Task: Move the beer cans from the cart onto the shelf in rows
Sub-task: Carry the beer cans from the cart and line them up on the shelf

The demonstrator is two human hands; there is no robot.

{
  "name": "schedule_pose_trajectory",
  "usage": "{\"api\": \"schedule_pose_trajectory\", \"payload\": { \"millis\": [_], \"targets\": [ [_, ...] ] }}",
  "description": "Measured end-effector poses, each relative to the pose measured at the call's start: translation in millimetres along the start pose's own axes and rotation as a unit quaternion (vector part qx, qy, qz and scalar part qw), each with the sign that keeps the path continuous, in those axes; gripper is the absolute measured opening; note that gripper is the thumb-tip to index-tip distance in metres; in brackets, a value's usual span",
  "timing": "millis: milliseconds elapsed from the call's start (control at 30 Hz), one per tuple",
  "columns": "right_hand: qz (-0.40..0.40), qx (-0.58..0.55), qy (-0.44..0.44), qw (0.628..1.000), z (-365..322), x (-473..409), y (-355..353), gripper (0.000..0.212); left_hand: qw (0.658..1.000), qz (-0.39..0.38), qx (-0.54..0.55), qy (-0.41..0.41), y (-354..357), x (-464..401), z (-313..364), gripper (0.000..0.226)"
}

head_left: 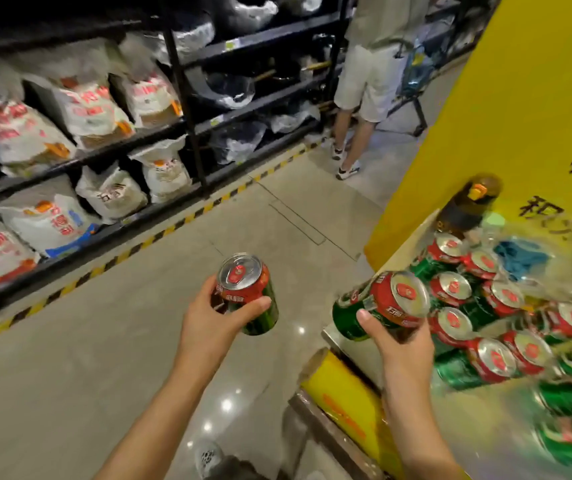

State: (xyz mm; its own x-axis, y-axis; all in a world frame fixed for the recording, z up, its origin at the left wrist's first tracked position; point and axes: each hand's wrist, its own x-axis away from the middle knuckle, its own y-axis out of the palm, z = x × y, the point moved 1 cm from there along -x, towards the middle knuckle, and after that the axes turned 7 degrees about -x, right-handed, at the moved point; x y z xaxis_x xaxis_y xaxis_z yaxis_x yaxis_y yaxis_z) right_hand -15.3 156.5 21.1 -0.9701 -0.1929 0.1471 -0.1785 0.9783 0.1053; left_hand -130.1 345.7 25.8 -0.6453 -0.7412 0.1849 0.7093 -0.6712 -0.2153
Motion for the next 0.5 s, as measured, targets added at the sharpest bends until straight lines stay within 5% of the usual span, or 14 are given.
{"api": "schedule_pose_trajectory", "payload": {
  "millis": [500],
  "targets": [
    [-0.331,-0.013,0.029,0.943,23.8,31.3,301.1,0.086,0.958,0.283,0.028,-0.014,-271.2,-33.6,-12.1,0.072]
  ]
}}
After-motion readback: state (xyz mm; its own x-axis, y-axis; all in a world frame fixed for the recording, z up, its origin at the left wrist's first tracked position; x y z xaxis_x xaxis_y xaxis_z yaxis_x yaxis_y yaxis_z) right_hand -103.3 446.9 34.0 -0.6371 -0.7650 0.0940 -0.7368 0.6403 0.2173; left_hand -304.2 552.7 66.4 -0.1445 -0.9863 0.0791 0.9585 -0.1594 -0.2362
